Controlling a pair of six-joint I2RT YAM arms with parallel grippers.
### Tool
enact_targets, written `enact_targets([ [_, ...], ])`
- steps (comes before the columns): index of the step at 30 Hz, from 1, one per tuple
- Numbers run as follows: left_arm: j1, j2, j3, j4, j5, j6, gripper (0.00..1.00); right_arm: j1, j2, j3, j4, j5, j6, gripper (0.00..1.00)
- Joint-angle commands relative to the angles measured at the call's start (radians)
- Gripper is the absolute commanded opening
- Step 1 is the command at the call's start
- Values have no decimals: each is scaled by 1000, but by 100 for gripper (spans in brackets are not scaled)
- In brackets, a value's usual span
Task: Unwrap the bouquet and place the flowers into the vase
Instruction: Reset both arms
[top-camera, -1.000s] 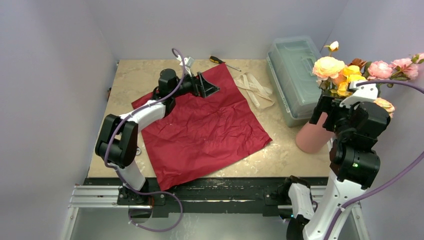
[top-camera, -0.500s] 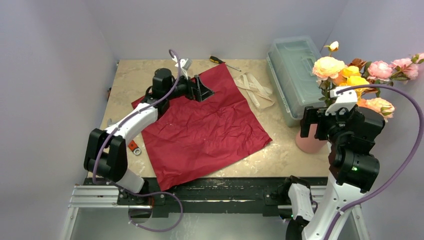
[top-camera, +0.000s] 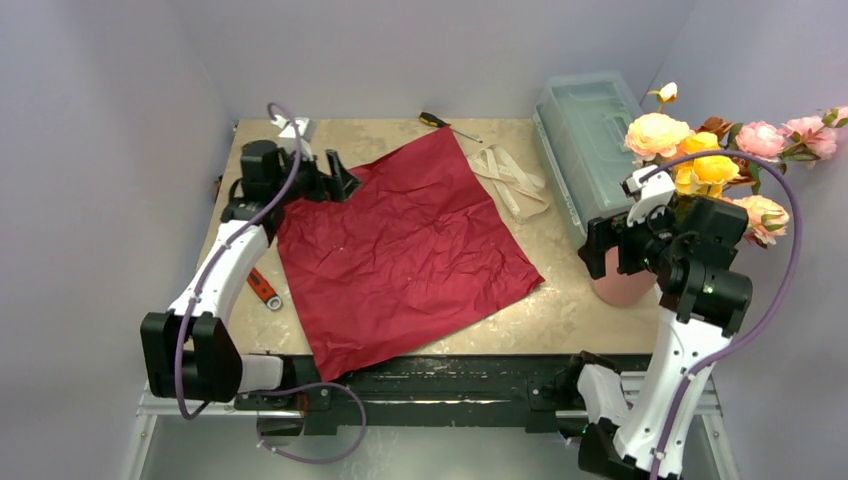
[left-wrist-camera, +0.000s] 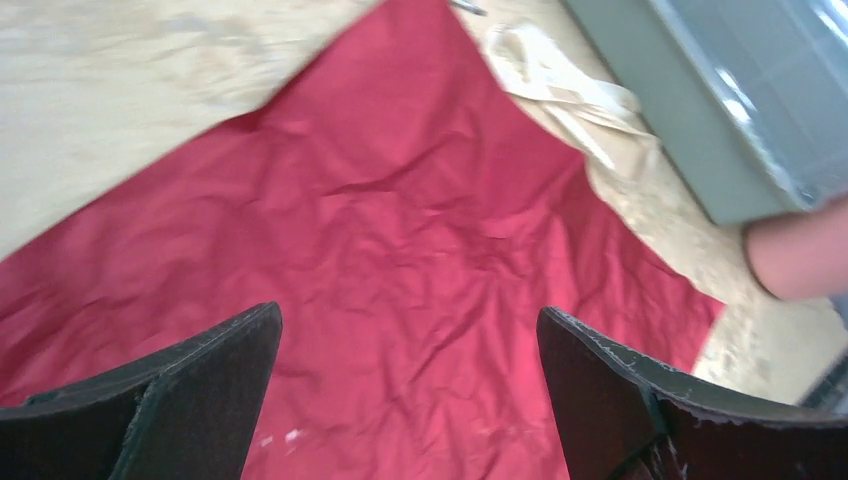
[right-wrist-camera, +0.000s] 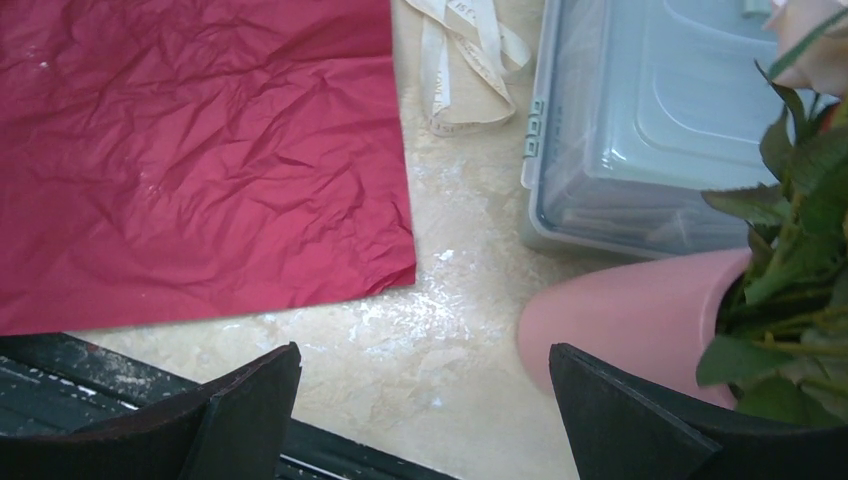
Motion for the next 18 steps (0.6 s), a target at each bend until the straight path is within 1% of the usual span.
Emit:
enact_targets([
  [1,120,-83,-31,-121,-23,86,100,5,52,-7,53,-97,-44,98],
  [3,159,-106,-57,-139,-20,100,100,29,63,-6,64,-96,-35,98],
  [5,174,-119,-82,-147,-21,106,100,88,66,-12,93,-66,-3,98],
  [11,188,-91,-69,-149,-37,121,100,425,87,-61,260,168,175,98],
  [14,187,-46,-7,-219,-64,162,100,547,126,-65,338,252,221,98],
  [17,187,23,96,-350,-121,246,100,599,175,-60,428,290,252,98],
  [18,187,53,133,-396,-136,304,100,625,195,-51,456,302,262,98],
])
